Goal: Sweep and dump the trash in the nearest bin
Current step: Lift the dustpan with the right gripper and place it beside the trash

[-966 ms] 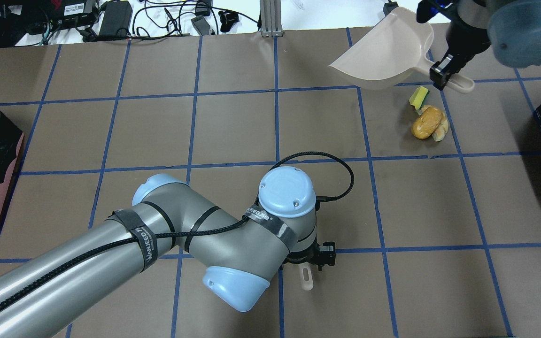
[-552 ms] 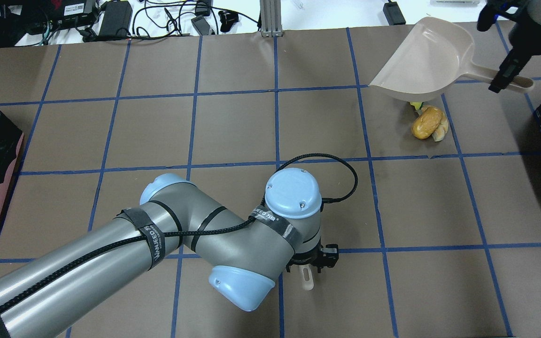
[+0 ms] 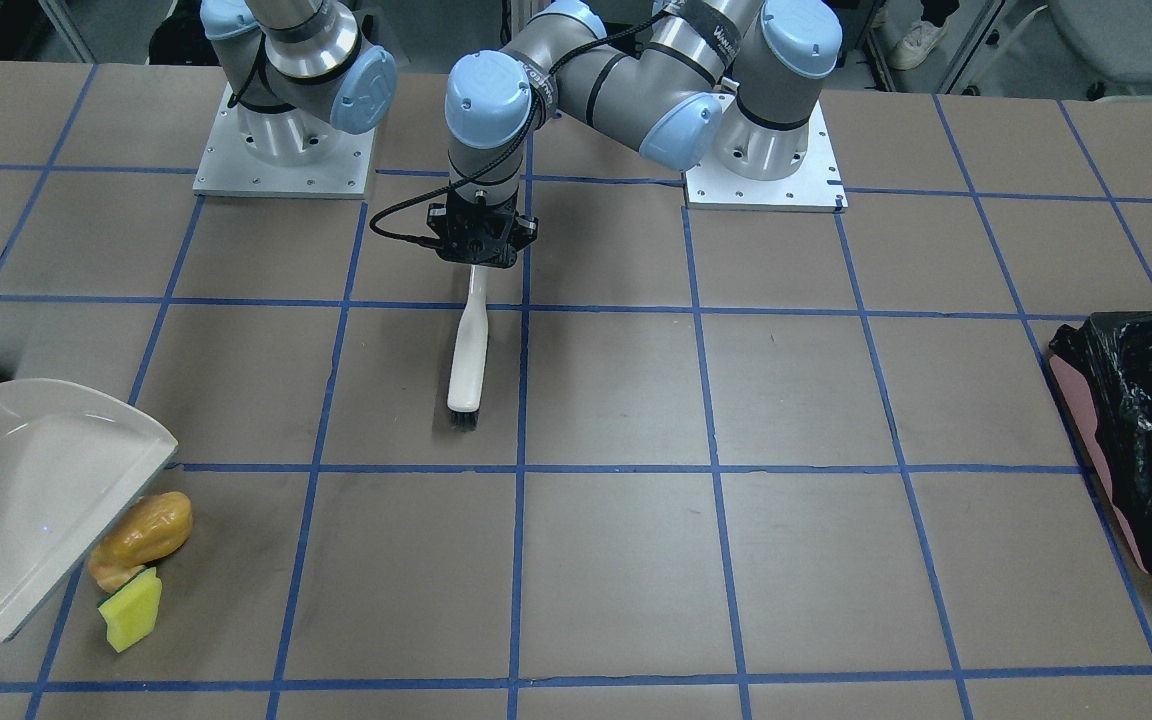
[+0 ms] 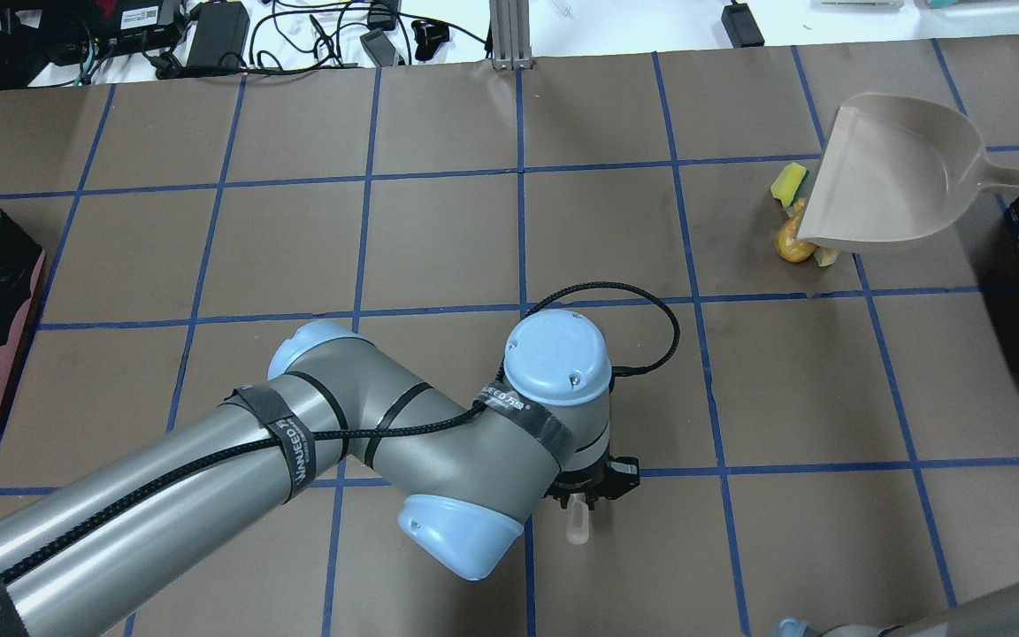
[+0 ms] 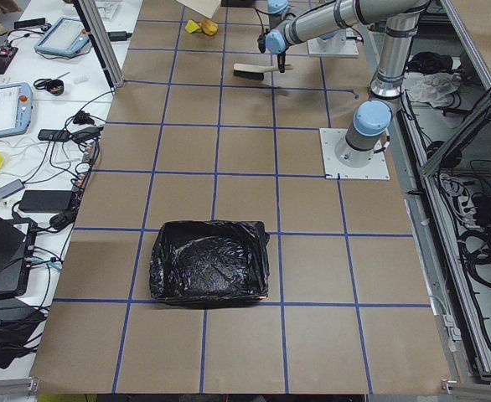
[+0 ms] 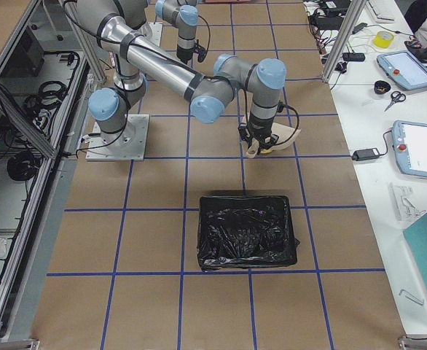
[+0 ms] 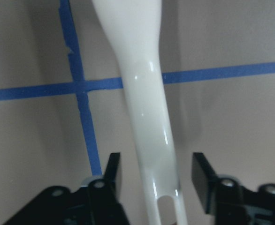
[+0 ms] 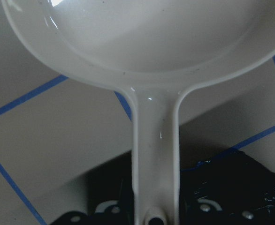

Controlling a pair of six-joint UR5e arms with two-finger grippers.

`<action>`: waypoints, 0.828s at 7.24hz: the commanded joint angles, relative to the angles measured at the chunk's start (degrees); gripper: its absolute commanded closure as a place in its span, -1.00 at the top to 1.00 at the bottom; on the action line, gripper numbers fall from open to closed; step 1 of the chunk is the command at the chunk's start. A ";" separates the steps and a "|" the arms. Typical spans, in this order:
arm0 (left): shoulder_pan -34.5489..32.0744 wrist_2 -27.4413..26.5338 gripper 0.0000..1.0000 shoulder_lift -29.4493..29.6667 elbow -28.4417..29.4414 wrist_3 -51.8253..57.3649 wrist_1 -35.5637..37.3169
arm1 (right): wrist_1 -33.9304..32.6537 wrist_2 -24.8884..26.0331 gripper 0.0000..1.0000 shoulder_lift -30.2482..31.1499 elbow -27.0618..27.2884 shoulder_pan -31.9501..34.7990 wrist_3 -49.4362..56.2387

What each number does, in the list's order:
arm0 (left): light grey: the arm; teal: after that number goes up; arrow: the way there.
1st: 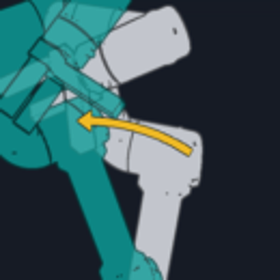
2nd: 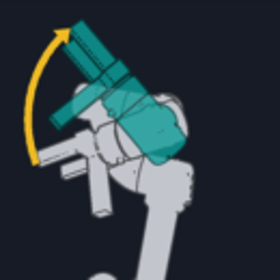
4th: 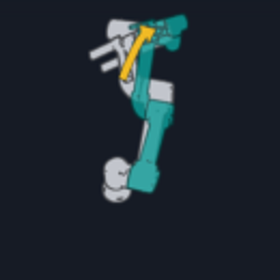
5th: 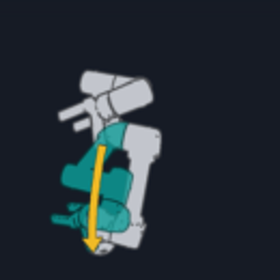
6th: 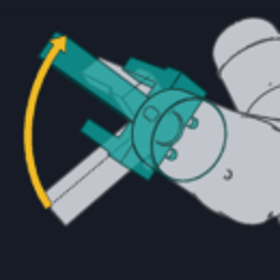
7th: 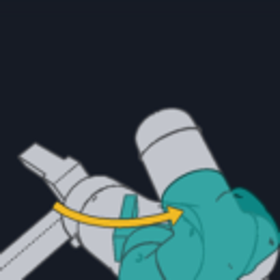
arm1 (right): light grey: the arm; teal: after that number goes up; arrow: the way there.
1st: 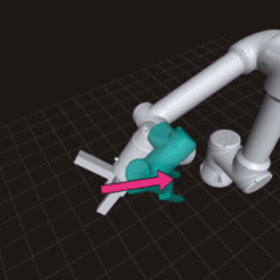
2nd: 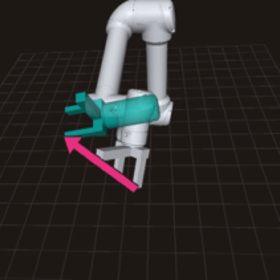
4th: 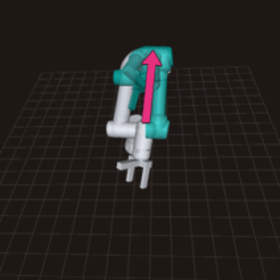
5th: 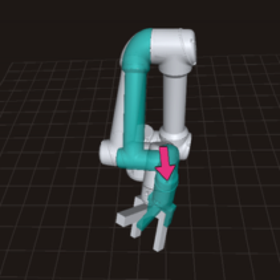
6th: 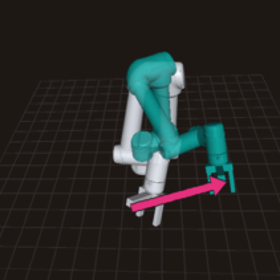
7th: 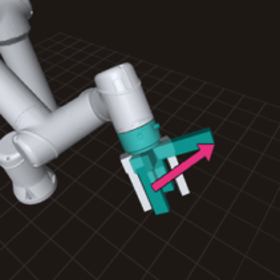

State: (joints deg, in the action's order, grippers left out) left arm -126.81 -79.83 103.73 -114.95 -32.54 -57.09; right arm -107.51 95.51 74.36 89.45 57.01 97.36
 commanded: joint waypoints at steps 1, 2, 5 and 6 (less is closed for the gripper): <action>0.07 -0.50 -1.00 -0.54 0.78 -0.15 -0.30 | -3.82 0.02 -0.72 -1.15 0.03 -4.17 8.69; 0.07 -0.85 -1.00 -0.37 3.74 -0.41 -1.95 | -7.06 0.20 -0.86 -1.93 0.11 -4.28 10.64; 0.86 -1.12 -1.00 2.86 15.77 -0.68 -7.58 | -13.06 2.66 -0.86 -5.80 0.29 -4.28 12.15; 0.86 -1.21 -1.00 5.32 19.73 -2.59 -7.60 | -13.34 2.75 -0.86 -6.33 0.20 -4.28 13.81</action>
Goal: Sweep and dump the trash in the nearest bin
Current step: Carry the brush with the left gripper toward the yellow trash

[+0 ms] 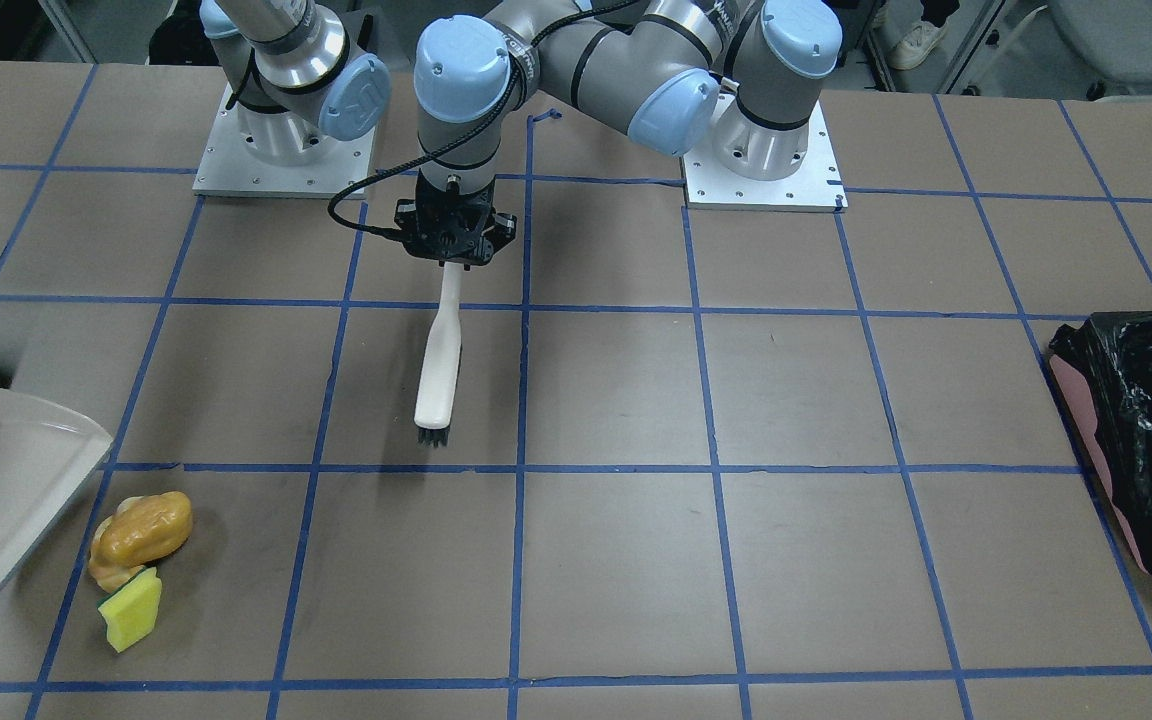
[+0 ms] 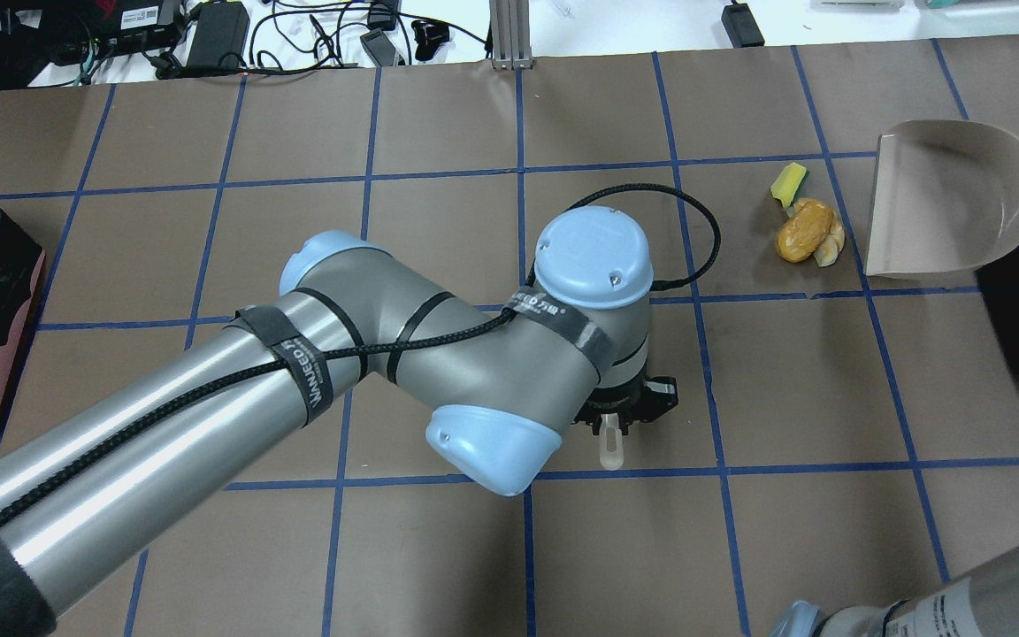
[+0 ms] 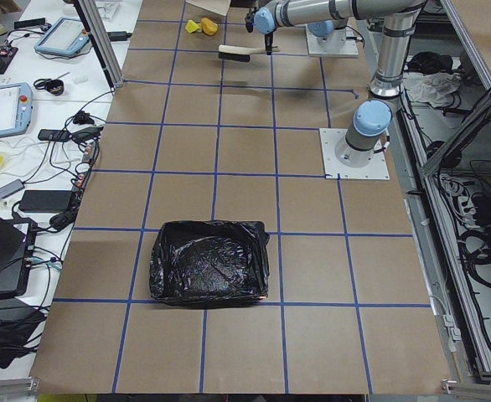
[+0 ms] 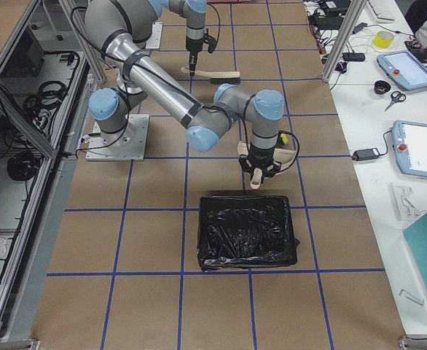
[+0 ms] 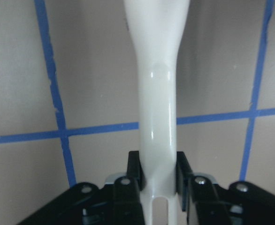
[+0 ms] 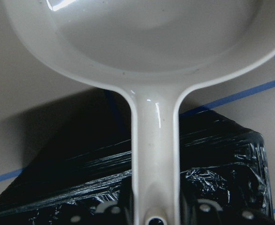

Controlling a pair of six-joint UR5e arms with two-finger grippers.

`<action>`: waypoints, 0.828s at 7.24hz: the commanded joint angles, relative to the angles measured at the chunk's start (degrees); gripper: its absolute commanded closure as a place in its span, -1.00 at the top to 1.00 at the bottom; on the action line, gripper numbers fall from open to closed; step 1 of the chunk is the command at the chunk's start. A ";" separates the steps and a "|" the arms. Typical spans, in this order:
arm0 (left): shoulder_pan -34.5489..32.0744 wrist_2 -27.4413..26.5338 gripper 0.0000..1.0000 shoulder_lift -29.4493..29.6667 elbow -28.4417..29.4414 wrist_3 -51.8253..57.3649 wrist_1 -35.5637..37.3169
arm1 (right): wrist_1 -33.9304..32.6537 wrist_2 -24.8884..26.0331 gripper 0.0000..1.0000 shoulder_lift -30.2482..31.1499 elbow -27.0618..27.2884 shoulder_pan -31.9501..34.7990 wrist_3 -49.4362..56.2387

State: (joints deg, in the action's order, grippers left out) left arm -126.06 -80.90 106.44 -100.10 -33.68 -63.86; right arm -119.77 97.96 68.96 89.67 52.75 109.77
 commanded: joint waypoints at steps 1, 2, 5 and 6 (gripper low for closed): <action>0.11 -0.05 -1.00 5.59 8.92 -2.44 -0.83 | -1.87 0.30 -0.85 -1.71 0.16 -0.02 1.50; 0.11 0.04 -1.00 9.10 12.26 -4.53 -0.74 | -2.92 0.30 -0.83 -4.07 0.68 0.24 1.41; 0.29 -3.04 -1.00 19.21 25.53 -6.40 -1.09 | -6.10 1.71 -0.83 -5.86 1.21 0.86 0.80; 0.90 -2.95 -1.00 21.76 29.40 -6.49 -1.18 | -6.09 1.71 -0.83 -5.85 1.39 1.38 0.88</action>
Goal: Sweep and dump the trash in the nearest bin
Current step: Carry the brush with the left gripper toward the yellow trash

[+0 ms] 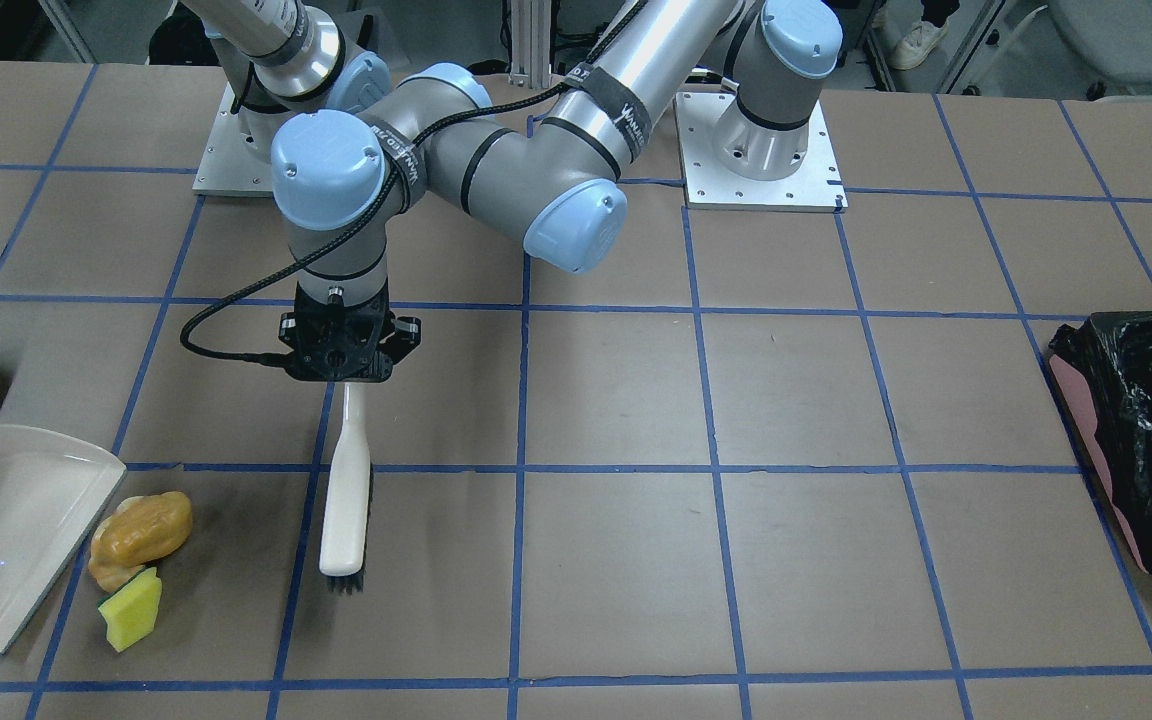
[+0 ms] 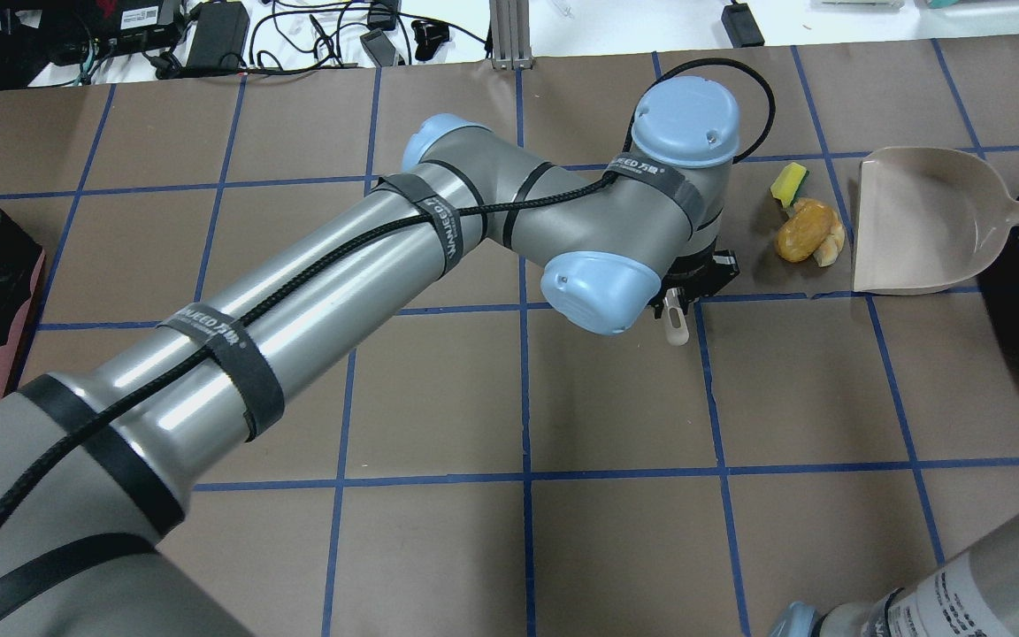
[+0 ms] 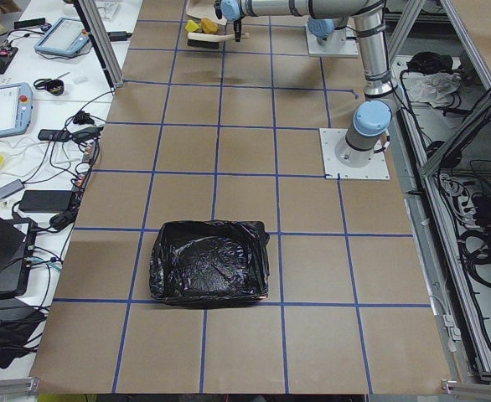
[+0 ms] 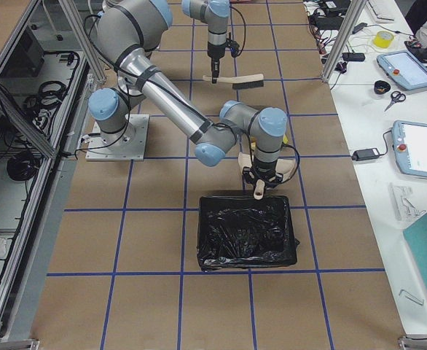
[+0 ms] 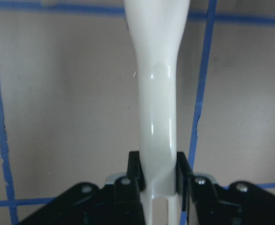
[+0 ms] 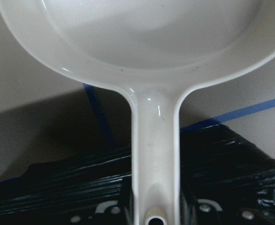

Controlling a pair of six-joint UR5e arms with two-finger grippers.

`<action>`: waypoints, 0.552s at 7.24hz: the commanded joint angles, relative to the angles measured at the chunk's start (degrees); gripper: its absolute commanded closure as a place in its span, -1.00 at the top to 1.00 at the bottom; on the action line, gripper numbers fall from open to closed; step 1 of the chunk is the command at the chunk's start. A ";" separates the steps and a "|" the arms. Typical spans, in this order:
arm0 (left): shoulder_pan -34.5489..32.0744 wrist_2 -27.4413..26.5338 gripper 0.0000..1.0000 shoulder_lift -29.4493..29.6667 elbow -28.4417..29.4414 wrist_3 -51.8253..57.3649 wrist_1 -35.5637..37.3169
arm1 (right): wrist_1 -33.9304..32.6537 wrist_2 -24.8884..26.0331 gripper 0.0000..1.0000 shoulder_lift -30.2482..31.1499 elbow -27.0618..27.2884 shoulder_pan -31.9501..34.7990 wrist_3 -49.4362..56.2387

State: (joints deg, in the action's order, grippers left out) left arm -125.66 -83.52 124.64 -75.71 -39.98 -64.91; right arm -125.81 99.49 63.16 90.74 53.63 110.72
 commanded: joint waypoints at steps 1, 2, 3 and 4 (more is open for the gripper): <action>1.29 -0.16 -1.00 6.20 8.44 -0.36 -1.00 | 0.38 0.09 -0.83 -0.06 0.32 1.04 -0.15; 1.55 -0.07 -1.00 8.58 11.17 -1.93 -1.36 | 0.73 0.09 -0.84 -0.06 0.41 1.30 0.02; 1.56 0.02 -1.00 10.78 13.98 -3.60 -1.36 | 0.74 0.09 -0.83 -0.06 0.84 1.39 0.54; 1.64 0.28 -1.00 12.80 16.79 -3.79 -1.36 | 0.74 0.09 -0.83 -0.14 1.02 1.74 0.81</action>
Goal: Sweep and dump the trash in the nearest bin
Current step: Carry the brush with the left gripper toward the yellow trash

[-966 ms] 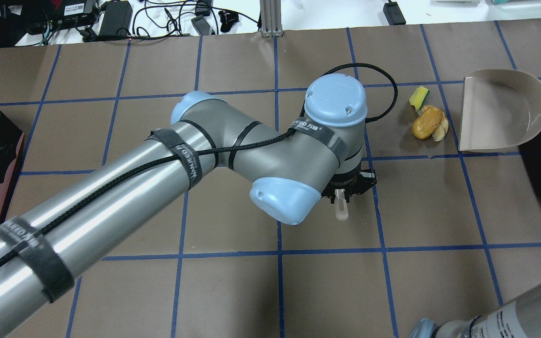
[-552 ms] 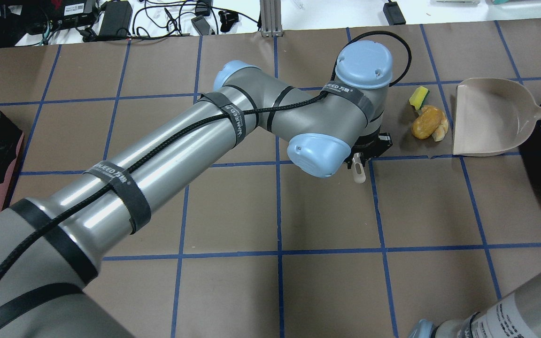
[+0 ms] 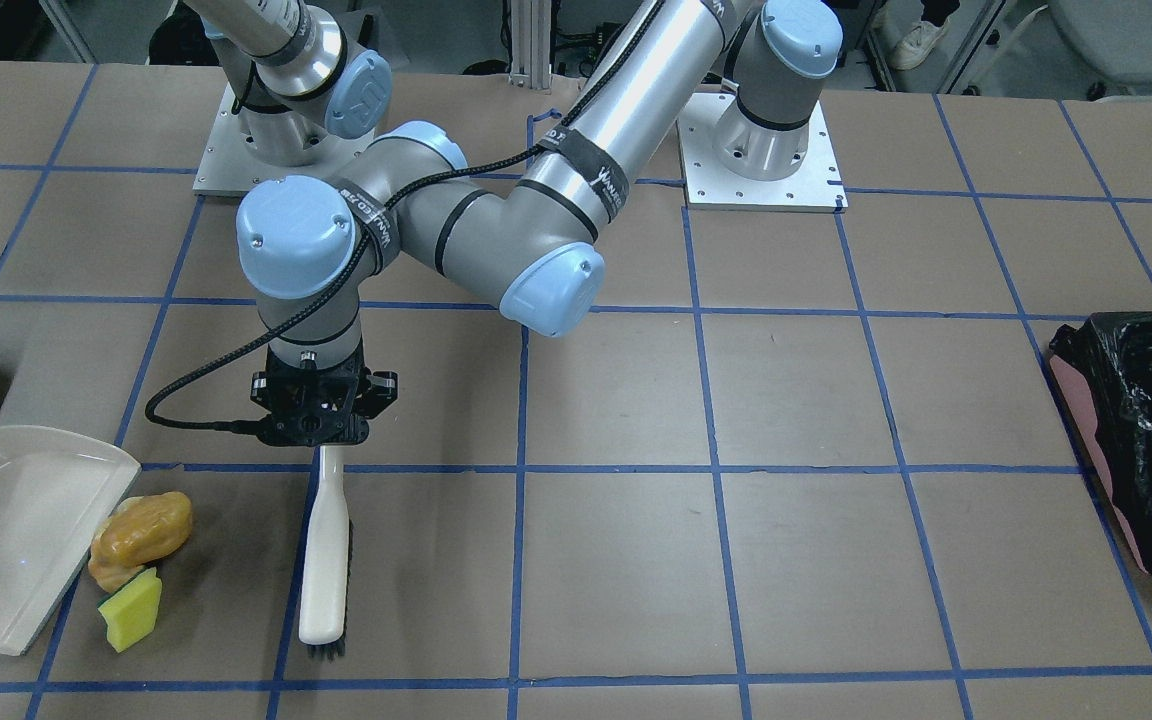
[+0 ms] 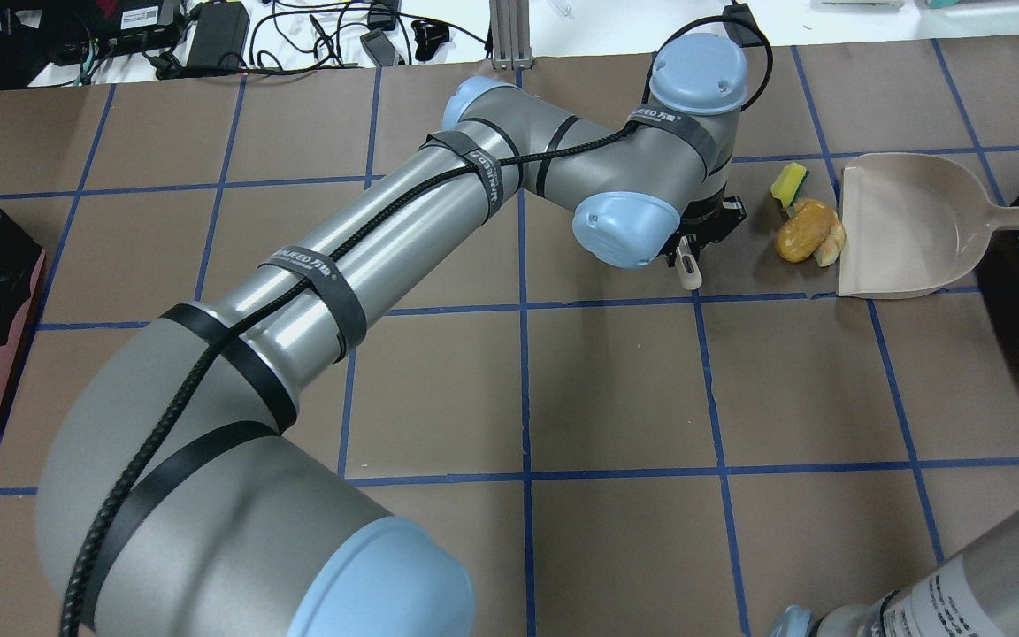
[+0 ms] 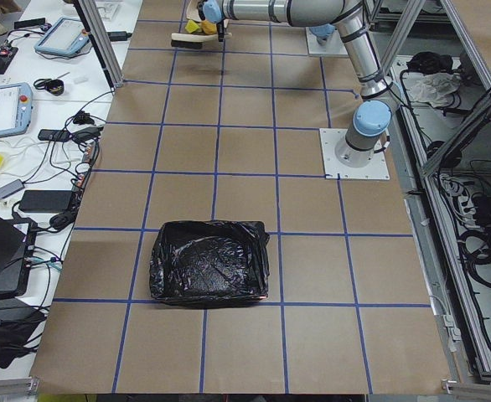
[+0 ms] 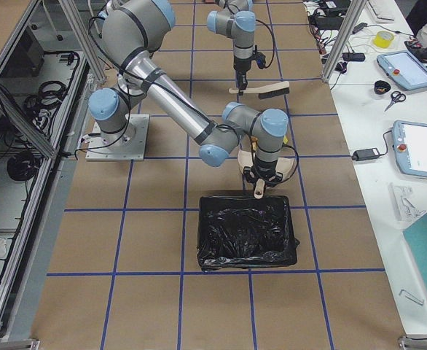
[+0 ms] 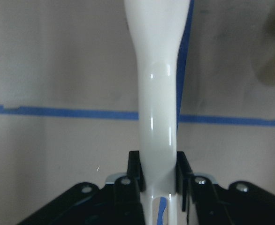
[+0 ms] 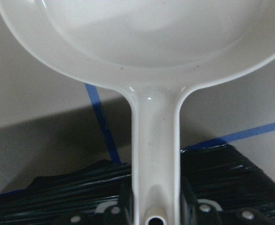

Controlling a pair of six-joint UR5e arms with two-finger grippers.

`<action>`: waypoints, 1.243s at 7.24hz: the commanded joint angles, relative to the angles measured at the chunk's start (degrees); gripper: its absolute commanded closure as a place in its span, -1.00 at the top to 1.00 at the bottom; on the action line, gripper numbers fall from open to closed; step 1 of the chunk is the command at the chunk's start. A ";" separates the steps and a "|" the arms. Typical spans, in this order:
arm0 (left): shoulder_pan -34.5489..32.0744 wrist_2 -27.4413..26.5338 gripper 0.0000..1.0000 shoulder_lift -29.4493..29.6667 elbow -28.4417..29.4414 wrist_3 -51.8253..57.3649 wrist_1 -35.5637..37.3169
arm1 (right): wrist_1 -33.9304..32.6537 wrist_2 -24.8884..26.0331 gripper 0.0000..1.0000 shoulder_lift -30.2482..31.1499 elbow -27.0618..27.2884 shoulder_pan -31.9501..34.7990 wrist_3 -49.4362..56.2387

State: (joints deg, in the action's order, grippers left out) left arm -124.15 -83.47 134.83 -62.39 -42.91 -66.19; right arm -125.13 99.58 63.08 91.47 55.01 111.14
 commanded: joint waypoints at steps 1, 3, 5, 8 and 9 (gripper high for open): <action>0.14 0.24 -1.00 4.72 6.03 -1.55 -0.08 | 0.06 -0.18 -0.83 -0.24 0.38 0.36 1.26; 0.14 0.33 -1.00 7.89 10.08 -3.92 -0.08 | 0.15 -0.70 -0.83 -0.50 1.34 0.45 1.44; -0.47 1.64 -1.00 9.31 10.27 -5.68 0.01 | 0.06 -0.70 -0.83 -0.68 1.43 0.45 2.05; -2.67 4.45 -1.00 8.79 10.53 -8.24 0.01 | 0.50 -0.71 -0.83 -0.50 1.43 0.45 1.97; -3.28 4.63 -1.00 8.96 10.80 -9.28 0.01 | 0.50 -0.79 -0.83 -0.50 1.43 0.45 1.89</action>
State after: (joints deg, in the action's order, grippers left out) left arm -126.62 -79.40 143.74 -51.87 -51.08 -66.21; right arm -124.67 98.84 62.53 92.90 55.46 113.10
